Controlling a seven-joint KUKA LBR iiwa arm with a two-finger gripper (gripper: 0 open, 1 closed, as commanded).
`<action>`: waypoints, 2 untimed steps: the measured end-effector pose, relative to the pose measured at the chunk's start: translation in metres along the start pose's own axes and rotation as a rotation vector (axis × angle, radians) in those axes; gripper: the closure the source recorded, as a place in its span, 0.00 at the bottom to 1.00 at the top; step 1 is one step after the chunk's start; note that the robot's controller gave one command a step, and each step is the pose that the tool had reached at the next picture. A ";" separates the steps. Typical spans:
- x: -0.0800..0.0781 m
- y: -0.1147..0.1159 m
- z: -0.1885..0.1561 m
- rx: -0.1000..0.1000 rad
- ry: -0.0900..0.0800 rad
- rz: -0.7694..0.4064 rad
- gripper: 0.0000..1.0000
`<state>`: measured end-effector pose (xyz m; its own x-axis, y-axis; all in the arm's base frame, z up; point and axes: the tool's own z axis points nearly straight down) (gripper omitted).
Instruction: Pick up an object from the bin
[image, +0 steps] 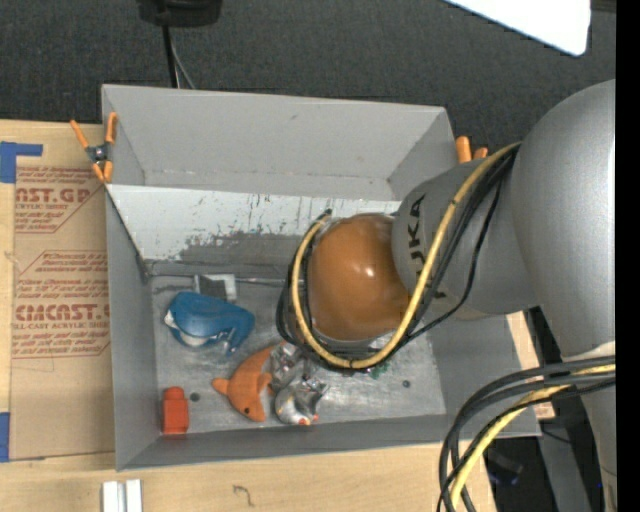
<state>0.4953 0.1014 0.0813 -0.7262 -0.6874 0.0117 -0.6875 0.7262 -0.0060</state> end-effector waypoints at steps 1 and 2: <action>-0.007 -0.005 -0.106 -0.007 -0.014 -0.047 1.00; -0.007 -0.005 -0.105 -0.007 -0.014 -0.047 1.00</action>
Offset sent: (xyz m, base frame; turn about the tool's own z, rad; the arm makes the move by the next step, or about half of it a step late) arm 0.0000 0.0000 0.0000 0.0000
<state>0.5042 0.1040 0.1866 -0.6931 -0.7208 -0.0024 -0.7208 0.6931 0.0010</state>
